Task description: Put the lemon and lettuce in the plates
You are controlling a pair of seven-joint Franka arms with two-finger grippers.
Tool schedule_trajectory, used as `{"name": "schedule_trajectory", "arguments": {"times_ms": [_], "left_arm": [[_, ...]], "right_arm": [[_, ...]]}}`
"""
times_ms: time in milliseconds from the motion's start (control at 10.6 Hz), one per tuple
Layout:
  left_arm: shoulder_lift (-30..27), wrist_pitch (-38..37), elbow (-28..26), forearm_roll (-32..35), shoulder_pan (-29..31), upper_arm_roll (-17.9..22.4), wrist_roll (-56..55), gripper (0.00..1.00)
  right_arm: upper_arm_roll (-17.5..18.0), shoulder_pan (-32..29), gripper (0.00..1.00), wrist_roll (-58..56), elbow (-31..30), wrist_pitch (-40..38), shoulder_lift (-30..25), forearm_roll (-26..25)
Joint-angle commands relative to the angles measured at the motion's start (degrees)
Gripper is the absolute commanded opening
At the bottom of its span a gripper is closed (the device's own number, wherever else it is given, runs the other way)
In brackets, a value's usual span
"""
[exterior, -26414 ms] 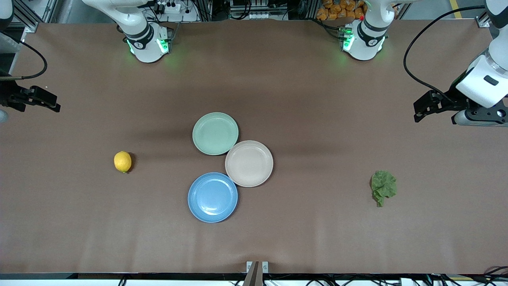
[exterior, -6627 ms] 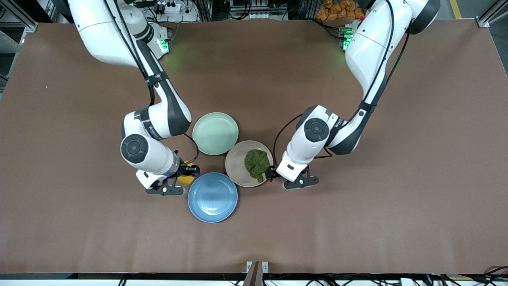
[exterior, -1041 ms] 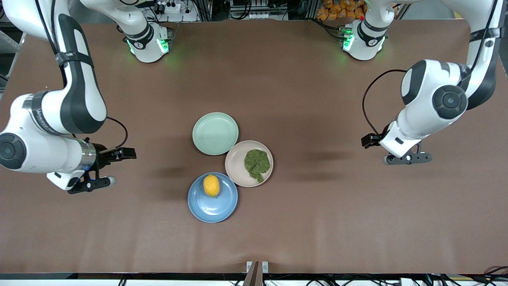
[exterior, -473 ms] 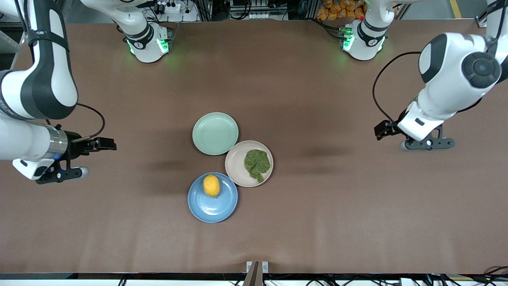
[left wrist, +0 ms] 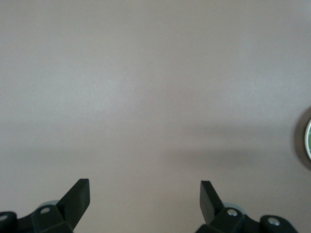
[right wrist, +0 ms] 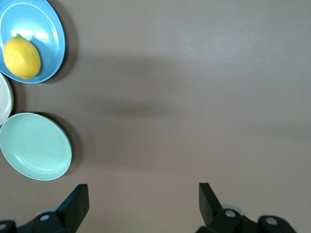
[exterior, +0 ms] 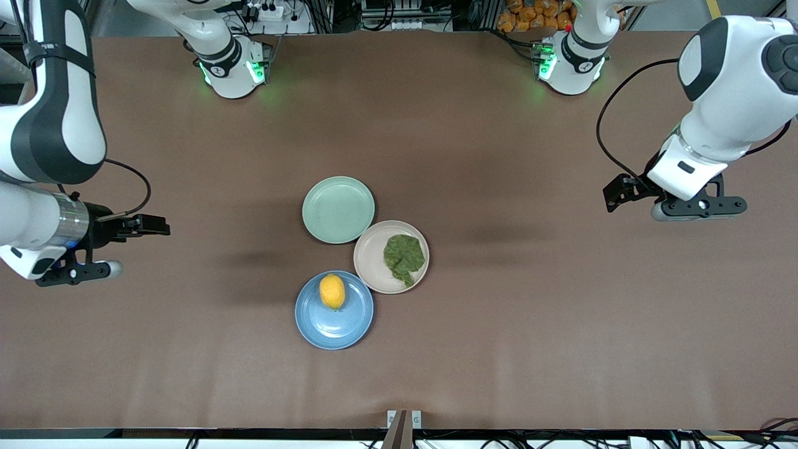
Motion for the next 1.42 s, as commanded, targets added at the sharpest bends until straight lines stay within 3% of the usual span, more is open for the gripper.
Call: {"name": "schedule_trajectory", "arguments": {"times_ms": [0,568,1325], "left_arm": [[-0.6,-3.3,2.4,-1.5,-0.5,0.6,3.1,1.0],[-0.8,-16.0,9.6,-0.9,-0.5,0.6,6.4,1.0],[-2.3,-23.9,16.2,-0.5,-0.1,0.6,10.0,1.0]], "right_arm": [[0.8,-0.8,1.0,0.2,-1.2,-1.2,-2.4,-0.9],[1.0,-1.2,1.0,0.3,-6.1,-1.2,-7.2,-1.1],[1.4,-4.4,1.0,0.2,-10.0,-1.2,-12.6,-1.3]]}}
